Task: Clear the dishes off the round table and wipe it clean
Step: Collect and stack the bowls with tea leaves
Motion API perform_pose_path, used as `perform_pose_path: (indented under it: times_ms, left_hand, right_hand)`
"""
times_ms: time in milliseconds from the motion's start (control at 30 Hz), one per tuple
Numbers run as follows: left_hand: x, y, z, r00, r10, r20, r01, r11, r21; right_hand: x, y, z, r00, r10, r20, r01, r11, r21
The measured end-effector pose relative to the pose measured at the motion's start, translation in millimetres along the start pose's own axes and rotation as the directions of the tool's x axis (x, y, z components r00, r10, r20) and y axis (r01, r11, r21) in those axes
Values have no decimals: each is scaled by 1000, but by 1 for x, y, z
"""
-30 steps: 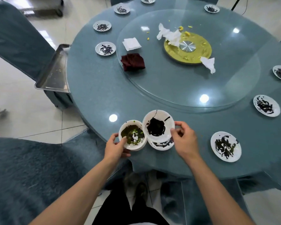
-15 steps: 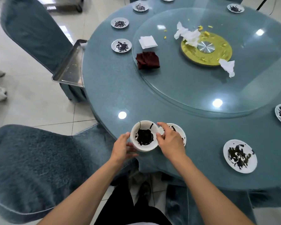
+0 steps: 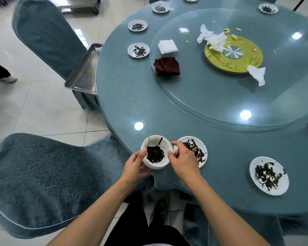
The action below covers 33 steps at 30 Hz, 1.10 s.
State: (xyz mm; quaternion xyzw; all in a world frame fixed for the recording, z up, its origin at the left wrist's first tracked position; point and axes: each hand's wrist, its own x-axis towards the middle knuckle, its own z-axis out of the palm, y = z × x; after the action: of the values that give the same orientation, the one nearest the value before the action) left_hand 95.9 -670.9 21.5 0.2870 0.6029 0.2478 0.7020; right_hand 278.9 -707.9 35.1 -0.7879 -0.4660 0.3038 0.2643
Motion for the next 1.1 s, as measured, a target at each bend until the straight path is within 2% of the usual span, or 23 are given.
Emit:
perform_pose_path:
  times_ms: [333, 767, 967, 1100]
  left_hand:
    - [8, -6, 9, 982, 51, -183, -37, 997, 75]
    - [-1, -4, 0, 966, 98, -240, -74, 992, 106]
    - [-35, 14, -35, 935, 246, -255, -200, 960, 194]
    - [-72, 25, -78, 861, 427, -275, -325, 880, 347]
  right_hand:
    - [-2, -2, 3, 998, -43, 41, 43, 999, 3]
    - [-12, 7, -21, 997, -65, -48, 68, 996, 54]
    - [-14, -17, -7, 990, -141, -2, 141, 990, 13]
    - [-18, -53, 16, 969, -244, 46, 244, 970, 14]
